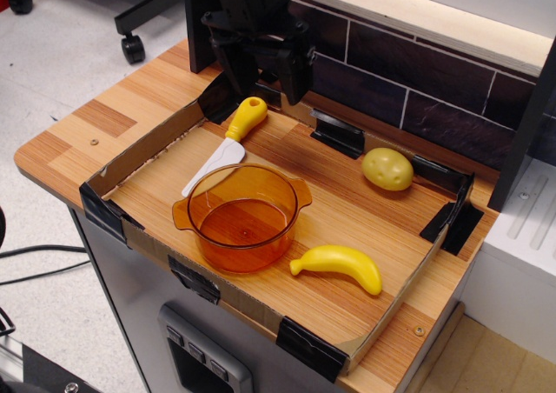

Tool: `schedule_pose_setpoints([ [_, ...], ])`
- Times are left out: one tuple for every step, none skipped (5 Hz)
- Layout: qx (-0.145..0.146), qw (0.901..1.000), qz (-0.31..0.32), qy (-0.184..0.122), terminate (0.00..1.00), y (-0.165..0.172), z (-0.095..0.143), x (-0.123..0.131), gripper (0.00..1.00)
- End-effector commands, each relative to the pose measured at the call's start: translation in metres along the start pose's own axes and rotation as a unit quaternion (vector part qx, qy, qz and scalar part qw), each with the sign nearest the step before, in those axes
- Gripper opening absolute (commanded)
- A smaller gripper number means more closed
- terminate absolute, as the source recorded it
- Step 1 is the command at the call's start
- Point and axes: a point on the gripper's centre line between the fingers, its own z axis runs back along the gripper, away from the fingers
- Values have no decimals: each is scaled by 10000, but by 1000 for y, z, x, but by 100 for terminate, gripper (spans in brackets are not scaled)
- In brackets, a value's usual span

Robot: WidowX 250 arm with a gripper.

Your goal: Put knife in pot

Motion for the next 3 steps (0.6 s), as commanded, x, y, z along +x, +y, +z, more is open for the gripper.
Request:
schedule_pose_setpoints([
  [594, 9980, 157, -137, 0, 21, -6, 19, 100],
  [770, 9970, 49, -81, 0, 27, -19, 17, 100],
  [830, 9965, -12, 67, 0, 33, -30, 14, 100],
])
